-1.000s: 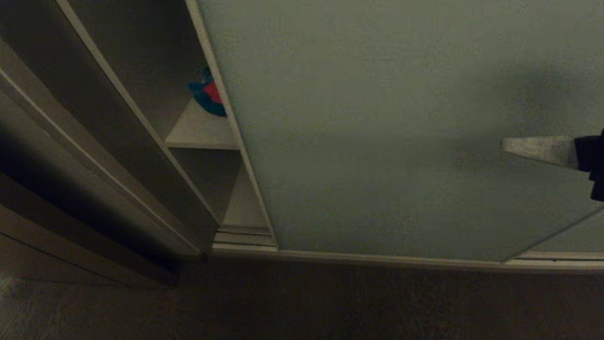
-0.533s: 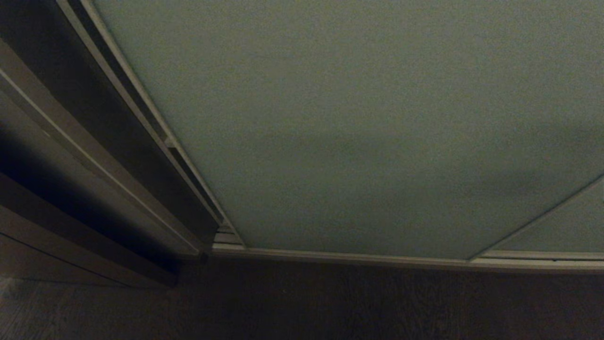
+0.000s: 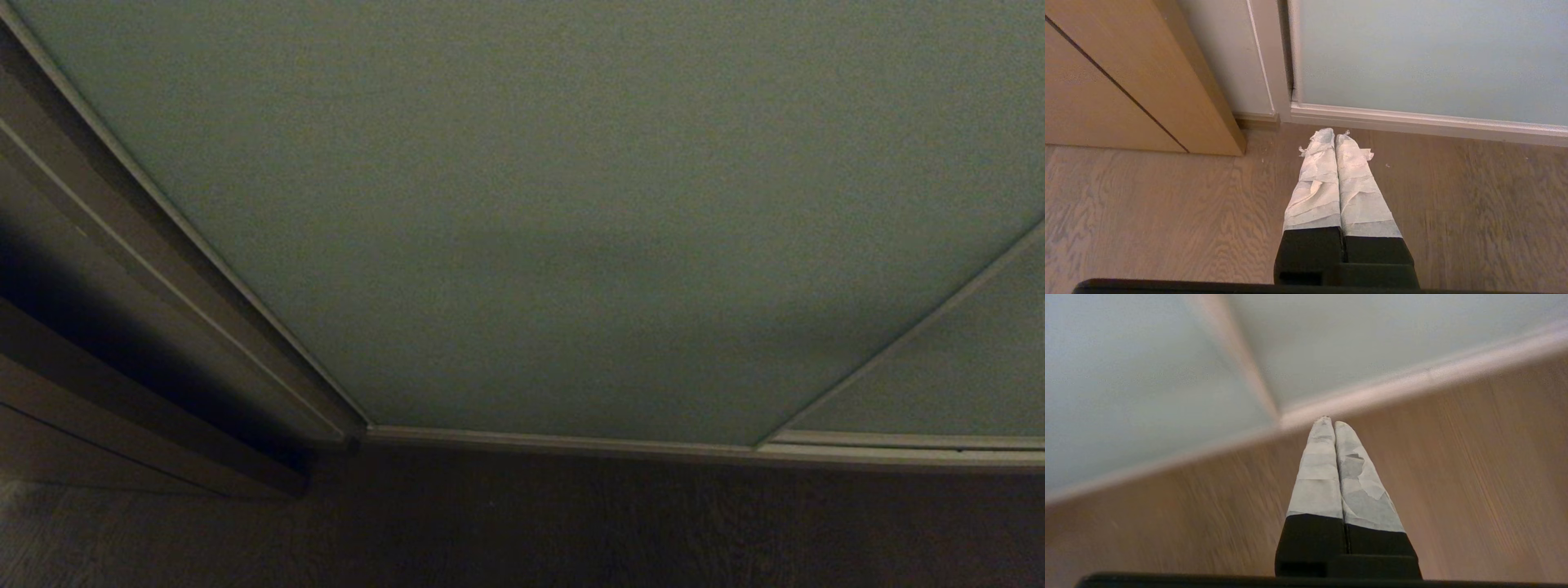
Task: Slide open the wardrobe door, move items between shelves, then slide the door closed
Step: Close the door
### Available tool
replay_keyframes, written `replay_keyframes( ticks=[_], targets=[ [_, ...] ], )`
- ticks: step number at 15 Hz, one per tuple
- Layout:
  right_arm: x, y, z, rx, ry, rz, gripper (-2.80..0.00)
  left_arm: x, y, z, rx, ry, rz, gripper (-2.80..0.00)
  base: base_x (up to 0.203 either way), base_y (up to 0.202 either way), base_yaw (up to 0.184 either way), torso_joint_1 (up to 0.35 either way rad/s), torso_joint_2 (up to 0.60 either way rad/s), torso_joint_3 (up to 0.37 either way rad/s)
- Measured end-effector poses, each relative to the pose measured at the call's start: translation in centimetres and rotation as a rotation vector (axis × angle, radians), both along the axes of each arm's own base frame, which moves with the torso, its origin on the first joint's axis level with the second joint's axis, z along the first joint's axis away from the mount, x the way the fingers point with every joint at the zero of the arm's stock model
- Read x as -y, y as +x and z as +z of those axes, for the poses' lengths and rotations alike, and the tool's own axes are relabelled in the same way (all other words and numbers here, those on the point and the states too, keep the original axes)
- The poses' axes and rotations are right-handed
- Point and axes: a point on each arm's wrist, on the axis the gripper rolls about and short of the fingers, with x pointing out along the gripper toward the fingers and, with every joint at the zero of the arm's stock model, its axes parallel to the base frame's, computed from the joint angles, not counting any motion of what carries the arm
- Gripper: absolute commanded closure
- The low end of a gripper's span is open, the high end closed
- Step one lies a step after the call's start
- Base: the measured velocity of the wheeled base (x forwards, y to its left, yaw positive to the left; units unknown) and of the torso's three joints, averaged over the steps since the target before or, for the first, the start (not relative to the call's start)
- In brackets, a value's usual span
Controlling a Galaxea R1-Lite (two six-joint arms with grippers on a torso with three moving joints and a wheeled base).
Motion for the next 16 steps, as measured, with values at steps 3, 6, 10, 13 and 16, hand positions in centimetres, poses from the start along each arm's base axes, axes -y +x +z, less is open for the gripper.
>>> replay_keyframes(
  ticks=[3, 6, 10, 13, 16],
  targets=[
    [2.0, 2.7, 2.2, 0.141, -0.035, 0.094, 0.00, 0.0, 0.0, 0.0, 0.000, 0.000, 0.000, 0.00, 0.000, 0.000, 0.000, 0.000, 0.00, 0.000],
    [3.1, 5.4, 3.7, 0.265, -0.093, 0.237, 0.00, 0.0, 0.0, 0.0, 0.000, -0.001, 0.000, 0.00, 0.000, 0.000, 0.000, 0.000, 0.00, 0.000],
    [3.7, 7.9, 3.6, 0.308, -0.113, 0.293, 0.00, 0.0, 0.0, 0.0, 0.000, 0.000, 0.000, 0.00, 0.000, 0.000, 0.000, 0.000, 0.00, 0.000],
    [3.8, 8.7, 3.7, 0.308, -0.109, 0.308, 0.00, 0.0, 0.0, 0.0, 0.000, -0.001, -0.001, 0.00, 0.000, 0.000, 0.000, 0.000, 0.00, 0.000],
    [3.4, 9.0, 3.9, 0.316, -0.098, 0.332, 0.00, 0.0, 0.0, 0.0, 0.000, 0.000, -0.001, 0.00, 0.000, 0.000, 0.000, 0.000, 0.00, 0.000]
  ],
)
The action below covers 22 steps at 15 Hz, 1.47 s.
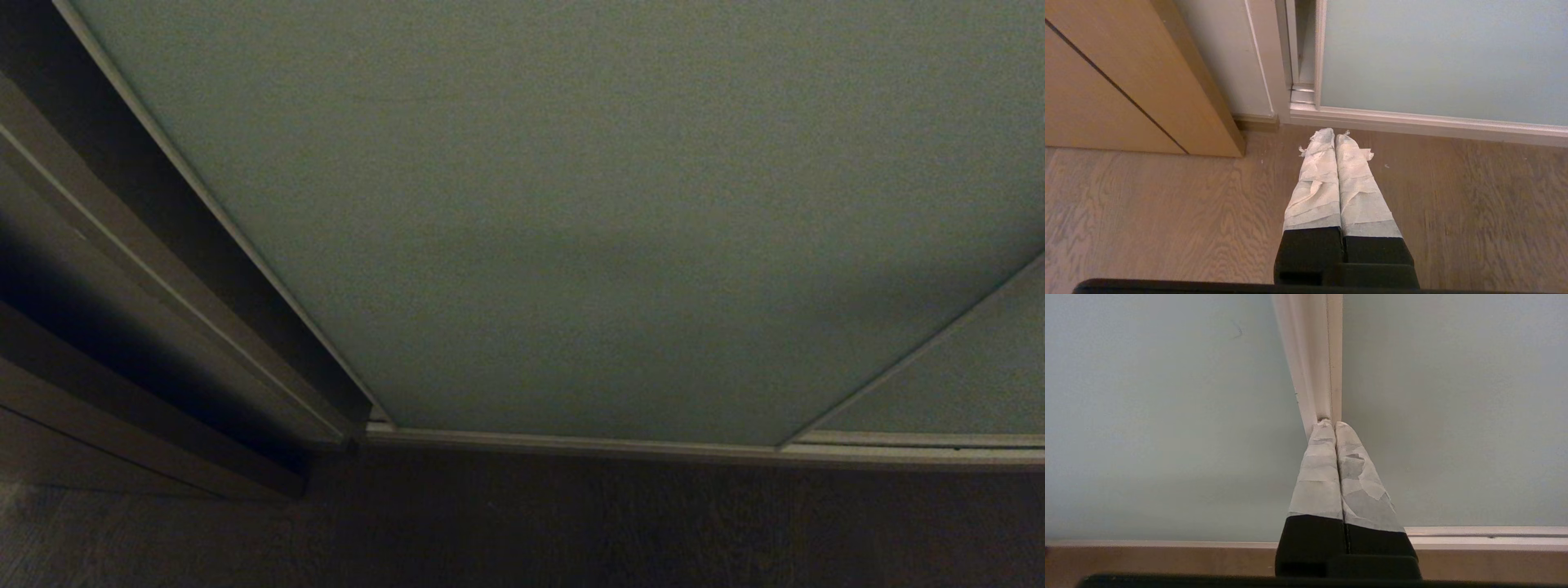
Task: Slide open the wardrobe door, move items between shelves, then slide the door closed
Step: Close the door
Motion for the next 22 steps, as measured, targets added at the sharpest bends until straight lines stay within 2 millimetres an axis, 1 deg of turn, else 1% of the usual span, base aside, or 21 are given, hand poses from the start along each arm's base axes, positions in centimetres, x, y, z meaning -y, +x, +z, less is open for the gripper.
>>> replay_keyframes(
  ticks=[5, 7, 16, 18, 22],
  targets=[
    [-2.2, -0.1, 0.4, 0.016, -0.010, 0.087, 0.00, 0.0, 0.0, 0.0, 0.000, 0.000, 0.001, 0.00, 0.000, 0.000, 0.000, 0.000, 0.00, 0.000],
    [-2.6, -0.3, 0.2, 0.020, -0.019, 0.104, 0.00, 0.0, 0.0, 0.0, 0.000, 0.000, 0.001, 0.00, 0.000, 0.000, 0.000, 0.000, 0.00, 0.000],
    [-3.3, -0.4, -0.7, -0.001, -0.006, 0.121, 0.00, 0.0, 0.0, 0.0, 0.000, 0.000, 0.000, 0.00, 0.000, 0.000, 0.000, 0.000, 0.00, 0.000],
    [-3.4, -0.5, -1.3, -0.019, -0.003, 0.125, 0.00, 0.0, 0.0, 0.0, 0.000, 0.000, 0.001, 0.00, 0.000, 0.000, 0.000, 0.000, 0.00, 0.000],
    [-2.8, -0.6, -2.5, -0.052, -0.099, 0.062, 0.00, 0.0, 0.0, 0.0, 0.000, 0.000, 0.001, 0.00, 0.000, 0.000, 0.000, 0.000, 0.00, 0.000]
  ],
)
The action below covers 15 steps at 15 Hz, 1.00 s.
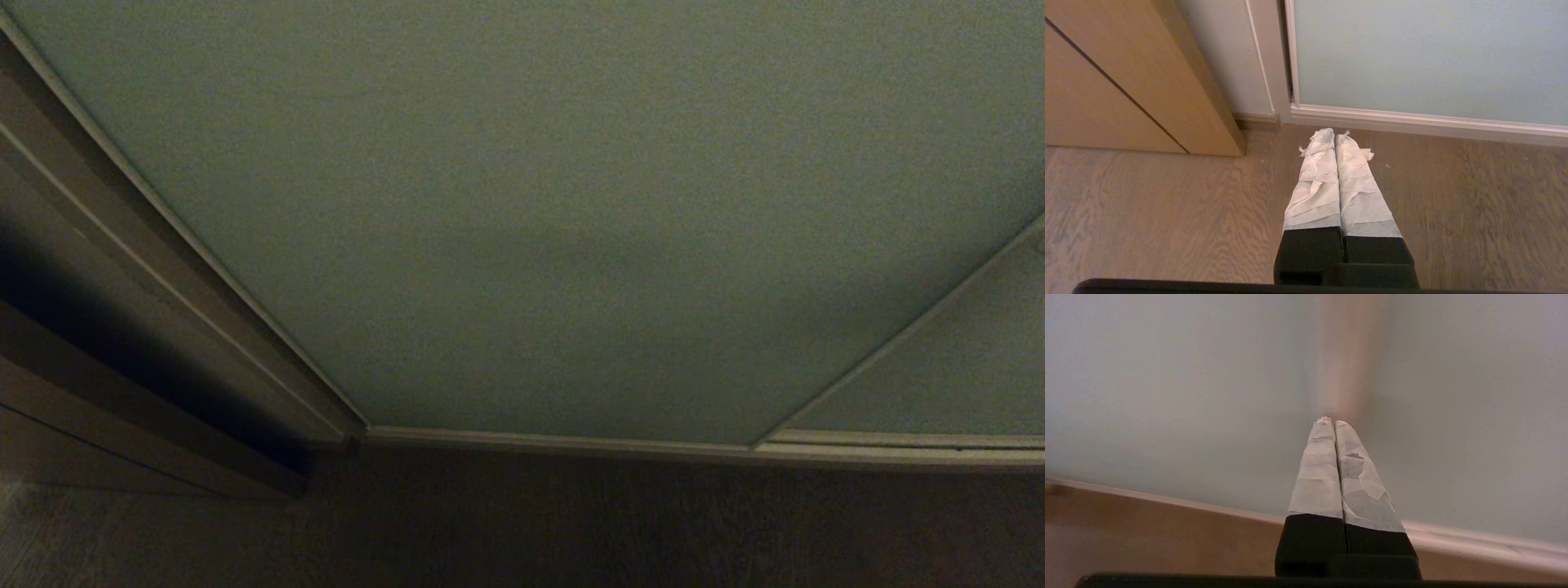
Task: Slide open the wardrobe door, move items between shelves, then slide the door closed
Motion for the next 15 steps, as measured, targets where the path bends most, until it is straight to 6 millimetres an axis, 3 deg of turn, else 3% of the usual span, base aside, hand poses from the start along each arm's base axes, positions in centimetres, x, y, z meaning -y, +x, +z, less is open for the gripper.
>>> replay_keyframes(
  ticks=[7, 11, 15],
  targets=[
    [1.4, -1.9, -1.2, -0.040, -0.089, -0.160, 0.00, 0.0, 0.0, 0.0, 0.000, 0.000, -0.001, 0.00, 0.000, 0.000, 0.000, 0.000, 0.00, 0.000],
    [-1.8, -4.9, -2.2, -0.085, -0.135, -0.135, 0.00, 0.0, 0.0, 0.0, 0.000, 0.000, -0.001, 0.00, 0.000, 0.000, 0.000, 0.000, 0.00, 0.000],
    [-6.2, -10.7, -5.8, -0.123, -0.138, -0.054, 0.00, 0.0, 0.0, 0.0, 0.000, 0.000, -0.001, 0.00, 0.000, 0.000, 0.000, 0.000, 0.00, 0.000]
  ],
)
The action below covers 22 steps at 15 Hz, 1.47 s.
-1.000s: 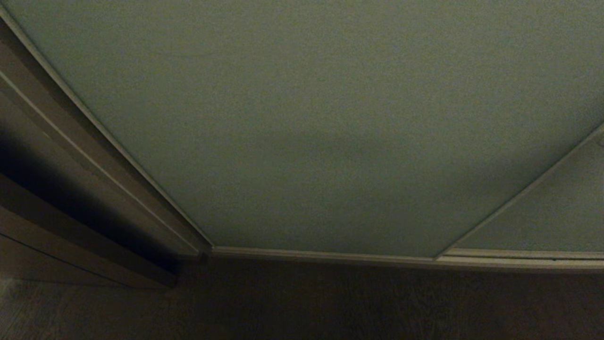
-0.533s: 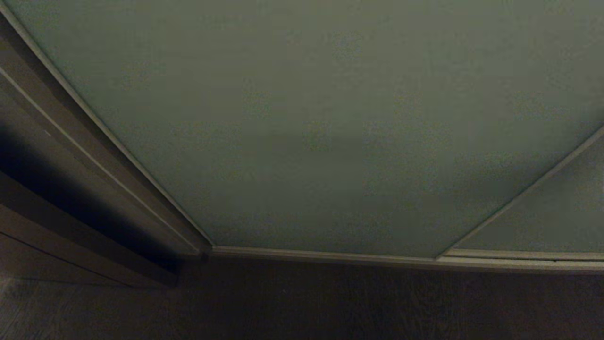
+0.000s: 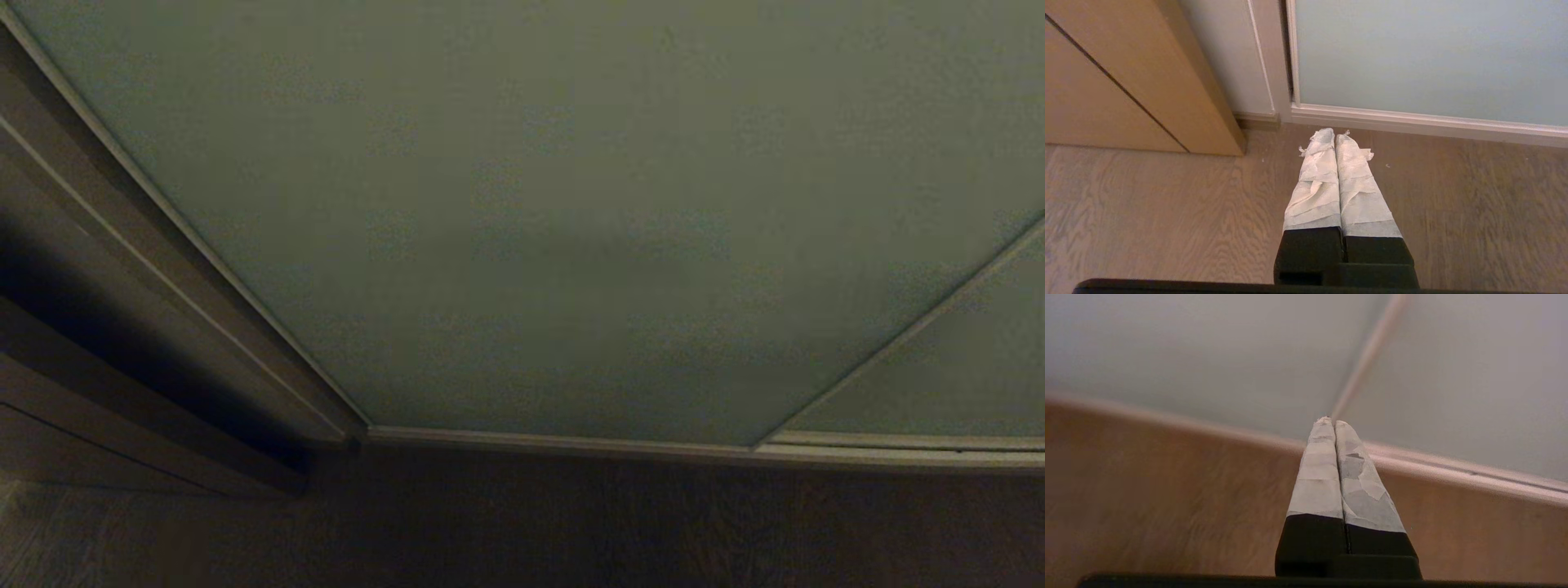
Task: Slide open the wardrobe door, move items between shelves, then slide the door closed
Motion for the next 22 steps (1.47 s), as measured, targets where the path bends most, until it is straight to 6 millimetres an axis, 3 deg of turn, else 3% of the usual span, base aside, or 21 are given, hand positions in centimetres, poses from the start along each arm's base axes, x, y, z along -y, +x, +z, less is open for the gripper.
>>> replay_keyframes(
  ticks=[4, 6, 9, 15, 18, 22],
  targets=[
    [-2.2, -6.1, -4.6, 0.011, -0.022, -0.022, 0.00, 0.0, 0.0, 0.0, 0.000, 0.000, 0.000, 0.00, 0.000, 0.000, 0.000, 0.000, 0.00, 0.000],
    [-2.5, -7.9, -7.5, -0.020, -0.021, -0.038, 0.00, 0.0, 0.0, 0.0, 0.000, 0.000, 0.000, 0.00, 0.000, 0.000, 0.000, 0.000, 0.00, 0.000],
    [-2.4, -8.7, -9.9, -0.047, 0.068, -0.087, 0.00, 0.0, 0.0, 0.0, 0.000, 0.000, -0.001, 0.00, 0.000, 0.000, 0.000, 0.000, 0.00, 0.000],
    [-2.3, -10.0, -11.7, -0.093, 0.112, 0.017, 0.00, 0.0, 0.0, 0.0, 0.001, 0.000, 0.000, 0.00, 0.000, 0.000, 0.000, 0.000, 0.00, 0.000],
    [-2.3, -11.0, -13.4, -0.010, 0.078, 0.011, 0.00, 0.0, 0.0, 0.0, 0.001, 0.000, -0.001, 0.00, 0.000, 0.000, 0.000, 0.000, 0.00, 0.000],
    [-2.3, -10.7, -14.3, 0.137, 0.068, -0.015, 0.00, 0.0, 0.0, 0.0, 0.001, 0.000, -0.001, 0.00, 0.000, 0.000, 0.000, 0.000, 0.00, 0.000]
  ],
)
